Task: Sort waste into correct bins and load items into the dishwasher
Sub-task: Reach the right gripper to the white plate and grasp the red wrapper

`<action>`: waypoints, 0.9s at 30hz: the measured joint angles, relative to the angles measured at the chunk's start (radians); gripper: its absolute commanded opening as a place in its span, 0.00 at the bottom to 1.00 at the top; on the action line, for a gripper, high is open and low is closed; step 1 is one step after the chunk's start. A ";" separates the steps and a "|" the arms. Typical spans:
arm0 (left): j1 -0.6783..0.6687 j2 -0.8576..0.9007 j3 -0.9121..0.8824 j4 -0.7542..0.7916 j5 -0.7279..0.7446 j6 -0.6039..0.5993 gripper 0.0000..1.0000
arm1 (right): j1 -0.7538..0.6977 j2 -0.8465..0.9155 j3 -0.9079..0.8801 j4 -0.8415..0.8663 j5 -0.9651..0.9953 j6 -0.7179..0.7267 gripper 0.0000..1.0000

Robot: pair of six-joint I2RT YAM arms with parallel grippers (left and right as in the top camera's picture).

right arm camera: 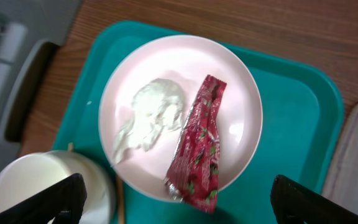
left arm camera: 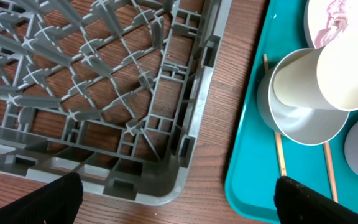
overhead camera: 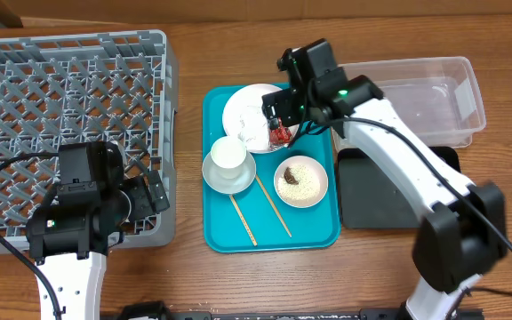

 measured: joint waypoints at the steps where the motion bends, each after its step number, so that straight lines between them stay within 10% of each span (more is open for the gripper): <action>1: 0.000 0.000 0.000 0.000 0.000 0.000 1.00 | 0.001 0.017 0.000 0.007 0.005 0.000 0.96; 11: 0.000 0.000 0.000 -0.001 0.000 0.000 1.00 | 0.026 0.226 0.002 0.064 0.029 0.000 0.86; 16: 0.000 0.000 0.000 0.000 0.000 0.000 1.00 | 0.045 0.255 0.002 0.067 0.031 -0.002 0.57; 20: 0.000 0.000 0.000 0.005 0.000 0.000 1.00 | 0.053 0.255 0.002 0.061 0.031 -0.006 0.12; 27: 0.000 0.000 0.000 0.008 0.000 0.000 1.00 | 0.050 0.255 0.085 -0.053 0.033 0.004 0.04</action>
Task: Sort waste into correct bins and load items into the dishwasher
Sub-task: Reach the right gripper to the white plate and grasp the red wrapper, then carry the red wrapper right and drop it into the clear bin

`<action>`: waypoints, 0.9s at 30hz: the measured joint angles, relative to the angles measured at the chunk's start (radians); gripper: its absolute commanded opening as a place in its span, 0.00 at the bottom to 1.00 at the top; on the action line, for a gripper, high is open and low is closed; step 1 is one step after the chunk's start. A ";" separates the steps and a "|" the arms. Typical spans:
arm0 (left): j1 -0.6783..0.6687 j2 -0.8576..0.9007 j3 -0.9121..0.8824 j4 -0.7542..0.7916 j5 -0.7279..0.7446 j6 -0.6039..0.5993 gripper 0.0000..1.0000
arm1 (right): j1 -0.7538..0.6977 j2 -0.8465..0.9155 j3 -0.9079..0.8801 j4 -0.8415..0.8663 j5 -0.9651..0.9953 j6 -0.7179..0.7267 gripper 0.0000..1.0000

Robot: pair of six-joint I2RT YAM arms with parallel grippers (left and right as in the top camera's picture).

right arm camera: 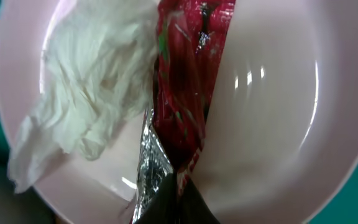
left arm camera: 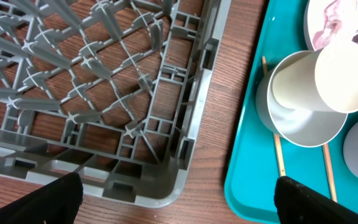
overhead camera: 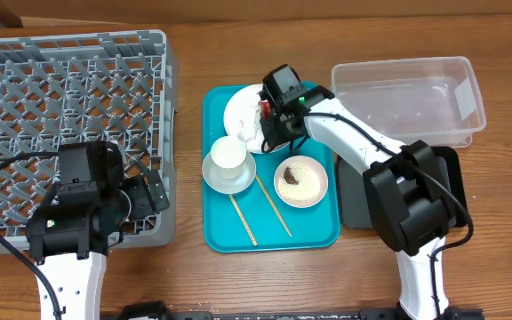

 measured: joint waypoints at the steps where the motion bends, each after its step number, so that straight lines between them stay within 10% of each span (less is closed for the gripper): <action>1: 0.000 0.000 0.000 0.000 0.000 0.000 1.00 | -0.001 0.000 0.029 -0.023 0.000 0.000 0.04; 16: 0.000 0.000 0.000 0.000 0.000 0.000 1.00 | -0.298 -0.159 0.186 -0.312 0.181 0.248 0.06; 19: 0.000 0.000 0.000 0.000 0.000 0.000 1.00 | -0.359 -0.159 0.174 -0.317 0.184 0.277 0.26; 22: 0.000 0.000 0.000 0.000 0.000 0.000 1.00 | -0.380 -0.159 0.173 -0.320 0.183 0.293 0.75; 27: 0.000 0.000 0.000 0.000 0.000 0.000 1.00 | -0.370 -0.159 0.173 -0.309 0.152 0.303 0.82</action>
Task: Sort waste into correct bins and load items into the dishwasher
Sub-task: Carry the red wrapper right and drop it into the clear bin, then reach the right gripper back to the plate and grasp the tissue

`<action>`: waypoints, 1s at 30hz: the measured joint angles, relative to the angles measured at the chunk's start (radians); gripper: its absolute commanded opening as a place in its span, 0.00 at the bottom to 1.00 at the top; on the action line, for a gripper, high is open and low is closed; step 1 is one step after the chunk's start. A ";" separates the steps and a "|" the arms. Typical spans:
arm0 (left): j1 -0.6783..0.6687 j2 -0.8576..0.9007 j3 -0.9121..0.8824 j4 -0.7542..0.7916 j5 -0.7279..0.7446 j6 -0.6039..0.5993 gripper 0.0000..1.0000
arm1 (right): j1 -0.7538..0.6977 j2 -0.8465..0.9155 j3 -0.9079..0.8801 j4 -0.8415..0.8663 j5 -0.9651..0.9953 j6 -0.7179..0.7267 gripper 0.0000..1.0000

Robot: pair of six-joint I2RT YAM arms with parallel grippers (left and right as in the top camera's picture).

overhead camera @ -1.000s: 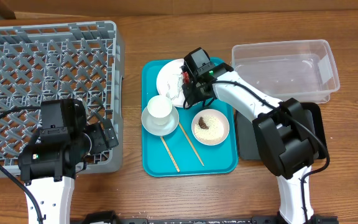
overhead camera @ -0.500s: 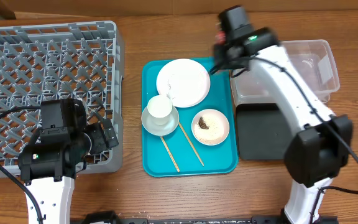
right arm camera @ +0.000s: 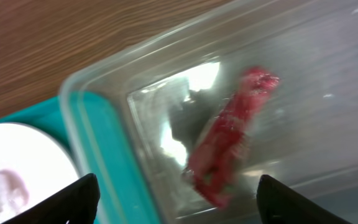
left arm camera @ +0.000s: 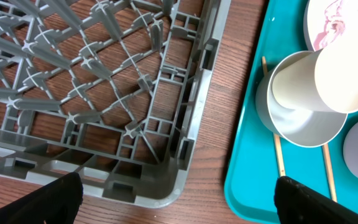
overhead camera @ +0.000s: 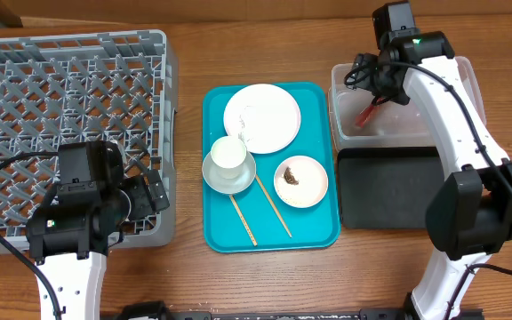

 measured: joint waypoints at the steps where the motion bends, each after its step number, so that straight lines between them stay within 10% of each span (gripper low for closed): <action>1: 0.000 0.000 0.000 0.000 0.000 0.000 1.00 | 0.001 0.000 0.000 0.004 -0.031 0.000 0.81; 9: 0.000 0.000 0.000 0.000 0.000 0.000 1.00 | 0.080 0.000 0.010 0.162 -0.317 -0.047 0.79; 27: 0.000 0.000 0.000 0.000 0.000 0.000 1.00 | 0.433 0.230 0.009 0.348 -0.095 -0.065 0.82; 30: 0.000 0.000 0.000 0.000 0.000 0.000 1.00 | 0.441 0.276 0.009 0.353 -0.091 -0.064 0.65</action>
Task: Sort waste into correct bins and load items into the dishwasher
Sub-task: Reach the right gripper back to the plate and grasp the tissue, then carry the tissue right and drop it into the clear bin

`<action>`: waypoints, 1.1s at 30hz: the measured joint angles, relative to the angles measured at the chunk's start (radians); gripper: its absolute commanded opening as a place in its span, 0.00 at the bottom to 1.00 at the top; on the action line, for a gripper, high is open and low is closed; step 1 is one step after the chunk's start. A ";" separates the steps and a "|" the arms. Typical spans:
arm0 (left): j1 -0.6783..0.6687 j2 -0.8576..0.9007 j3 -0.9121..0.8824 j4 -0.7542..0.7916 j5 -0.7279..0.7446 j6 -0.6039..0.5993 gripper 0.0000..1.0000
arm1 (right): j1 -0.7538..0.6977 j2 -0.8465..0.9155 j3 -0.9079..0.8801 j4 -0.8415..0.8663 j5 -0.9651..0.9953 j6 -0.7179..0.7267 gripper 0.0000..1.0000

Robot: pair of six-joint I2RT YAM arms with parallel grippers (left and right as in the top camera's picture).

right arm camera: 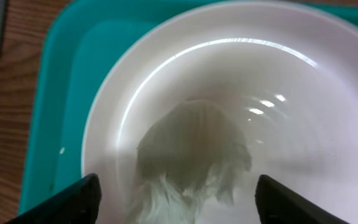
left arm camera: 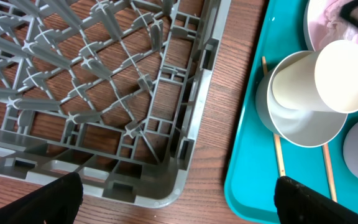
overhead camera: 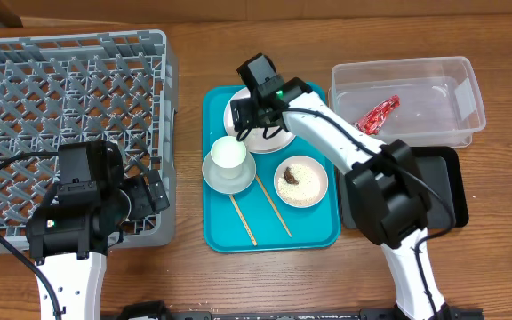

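Note:
The red wrapper (overhead camera: 377,114) lies inside the clear plastic bin (overhead camera: 434,67). My right gripper (overhead camera: 249,114) (right arm camera: 176,199) hangs open low over the white plate (overhead camera: 267,142) (right arm camera: 291,93) on the teal tray (overhead camera: 314,227). A crumpled white tissue (right arm camera: 191,155) lies on the plate between its spread fingers. The left gripper (overhead camera: 154,194) (left arm camera: 178,199) is open and holds nothing, over the grey dish rack's (overhead camera: 69,89) near right corner. A white cup (overhead camera: 229,153) (left arm camera: 316,81) stands in a bowl on the tray.
A small bowl with food scraps (overhead camera: 300,180) and two chopsticks (overhead camera: 272,209) lie on the tray. A black bin (overhead camera: 398,191) sits right of the tray, in front of the clear bin. Bare wood (left arm camera: 210,124) separates rack and tray.
My right gripper has moved from over the clear bin back to the white plate and is open around the tissue. The red wrapper stays in the bin. The left arm has not moved.
First the right gripper was open above the plate holding the tissue and the red wrapper. Then it was down on the wrapper. Afterwards it was open over the clear bin with the wrapper inside. Now it is over the plate's tissue. The left arm stayed still throughout.

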 measured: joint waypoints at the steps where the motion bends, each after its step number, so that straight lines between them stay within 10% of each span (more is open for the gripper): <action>1: 0.000 0.000 0.000 0.000 0.000 0.000 1.00 | 0.003 0.014 0.000 0.000 0.001 0.003 0.60; 8: 0.000 0.000 0.000 0.000 0.000 0.000 1.00 | 0.005 0.037 -0.001 -0.035 0.004 -0.003 0.04; 30: 0.000 0.000 0.000 0.000 0.000 0.000 1.00 | -0.424 -0.338 0.131 -0.481 0.014 0.026 0.04; 33: 0.000 0.000 0.000 0.000 0.000 0.000 1.00 | -0.491 -0.332 0.074 -0.486 0.014 0.039 0.22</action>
